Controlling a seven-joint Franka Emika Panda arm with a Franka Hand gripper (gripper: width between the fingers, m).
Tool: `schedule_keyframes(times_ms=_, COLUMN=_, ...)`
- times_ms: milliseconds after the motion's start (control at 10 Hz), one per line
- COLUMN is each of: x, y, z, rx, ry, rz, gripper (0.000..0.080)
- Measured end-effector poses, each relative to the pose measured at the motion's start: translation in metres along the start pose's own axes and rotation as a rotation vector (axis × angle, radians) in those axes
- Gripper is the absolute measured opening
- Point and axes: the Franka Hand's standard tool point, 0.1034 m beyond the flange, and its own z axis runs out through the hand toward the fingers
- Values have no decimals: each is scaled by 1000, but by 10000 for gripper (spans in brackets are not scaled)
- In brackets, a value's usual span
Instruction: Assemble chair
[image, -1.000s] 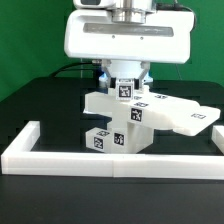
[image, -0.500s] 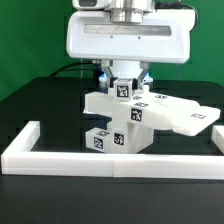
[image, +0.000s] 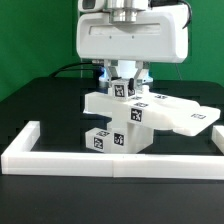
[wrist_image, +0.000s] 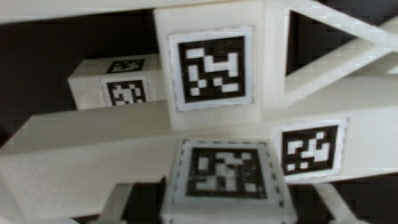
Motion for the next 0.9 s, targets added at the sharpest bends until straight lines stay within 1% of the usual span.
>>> schedule_keyframes(times_ms=700, x=0, y=-1, z=0, rx=2, ry=-1, rz=395, gripper=288)
schedule_keyframes(times_ms=900, x=-1, y=-2, z=0, rx=8, ry=-6, rz=538, gripper=289)
